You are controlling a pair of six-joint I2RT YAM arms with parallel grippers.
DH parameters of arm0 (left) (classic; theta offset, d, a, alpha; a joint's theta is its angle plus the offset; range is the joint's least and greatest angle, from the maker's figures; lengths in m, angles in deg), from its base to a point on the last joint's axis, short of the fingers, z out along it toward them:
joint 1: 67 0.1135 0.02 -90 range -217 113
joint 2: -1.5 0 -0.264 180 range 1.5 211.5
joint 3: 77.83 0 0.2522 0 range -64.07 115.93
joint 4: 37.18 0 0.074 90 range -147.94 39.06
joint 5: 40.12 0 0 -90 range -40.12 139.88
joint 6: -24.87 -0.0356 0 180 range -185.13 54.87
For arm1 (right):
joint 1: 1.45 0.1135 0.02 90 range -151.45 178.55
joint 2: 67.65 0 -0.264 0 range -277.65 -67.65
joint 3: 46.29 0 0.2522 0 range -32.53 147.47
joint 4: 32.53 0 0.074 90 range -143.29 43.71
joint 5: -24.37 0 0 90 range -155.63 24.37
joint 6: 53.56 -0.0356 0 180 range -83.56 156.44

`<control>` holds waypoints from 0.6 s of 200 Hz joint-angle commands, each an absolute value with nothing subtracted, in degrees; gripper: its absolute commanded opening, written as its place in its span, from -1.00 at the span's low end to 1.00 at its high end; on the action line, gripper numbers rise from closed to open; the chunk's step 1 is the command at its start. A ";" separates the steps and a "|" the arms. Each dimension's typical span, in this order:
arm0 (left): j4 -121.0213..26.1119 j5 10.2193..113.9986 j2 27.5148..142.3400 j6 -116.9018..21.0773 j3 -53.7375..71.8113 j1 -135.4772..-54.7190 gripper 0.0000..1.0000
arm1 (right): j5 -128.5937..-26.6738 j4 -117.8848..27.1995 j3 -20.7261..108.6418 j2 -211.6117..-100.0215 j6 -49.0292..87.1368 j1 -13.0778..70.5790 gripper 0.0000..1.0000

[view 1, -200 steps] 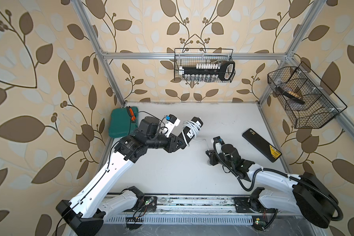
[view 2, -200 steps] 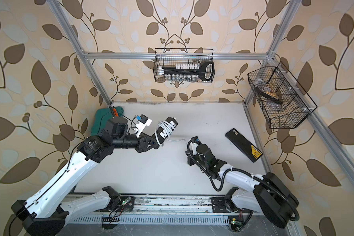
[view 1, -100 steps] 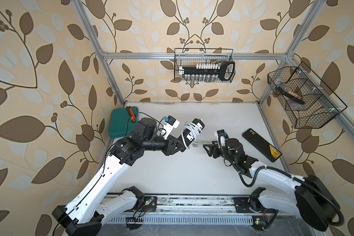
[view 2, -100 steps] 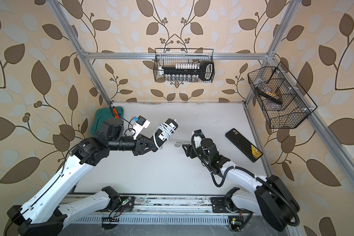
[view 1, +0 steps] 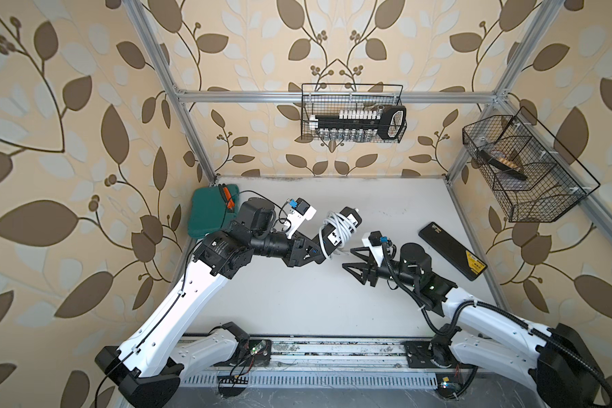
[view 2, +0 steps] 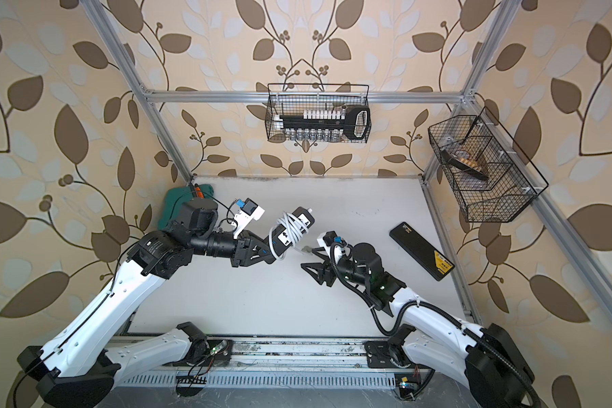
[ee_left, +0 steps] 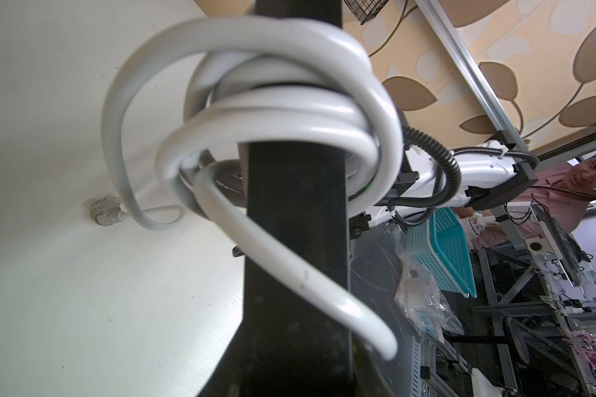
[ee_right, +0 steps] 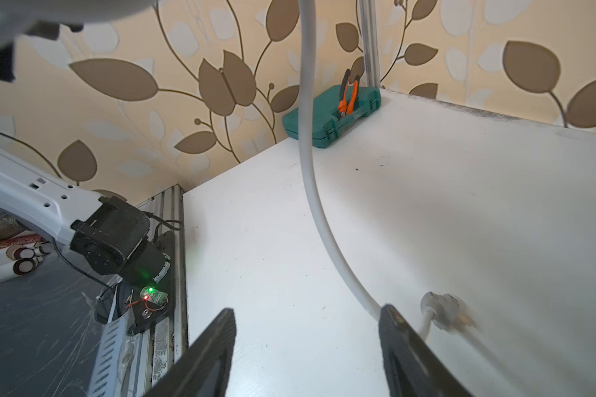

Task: Unwrap the cord wrapped around the power strip
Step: Unwrap the power cord from the power strip.

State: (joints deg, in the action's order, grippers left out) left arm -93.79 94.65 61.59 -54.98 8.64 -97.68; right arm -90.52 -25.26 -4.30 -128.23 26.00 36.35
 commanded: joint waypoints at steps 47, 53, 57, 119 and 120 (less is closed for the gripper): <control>-88.99 100.23 58.64 -56.82 7.57 -97.40 -1.00 | -91.64 -17.29 3.16 -138.94 25.45 38.45 0.01; -89.08 100.32 58.56 -56.85 7.56 -97.38 -1.00 | -91.16 -16.67 3.30 -139.82 25.52 38.42 -0.03; -89.09 100.41 58.50 -56.91 7.50 -97.41 -1.00 | -90.82 -16.26 3.47 -140.31 25.54 38.38 -0.06; -89.86 100.64 56.89 -57.29 6.71 -97.37 -1.00 | -90.73 -10.25 3.93 -145.52 24.01 38.28 -0.58; -89.91 100.62 56.92 -57.35 6.70 -97.39 -1.00 | -90.75 -10.21 3.89 -145.52 23.98 38.28 -0.60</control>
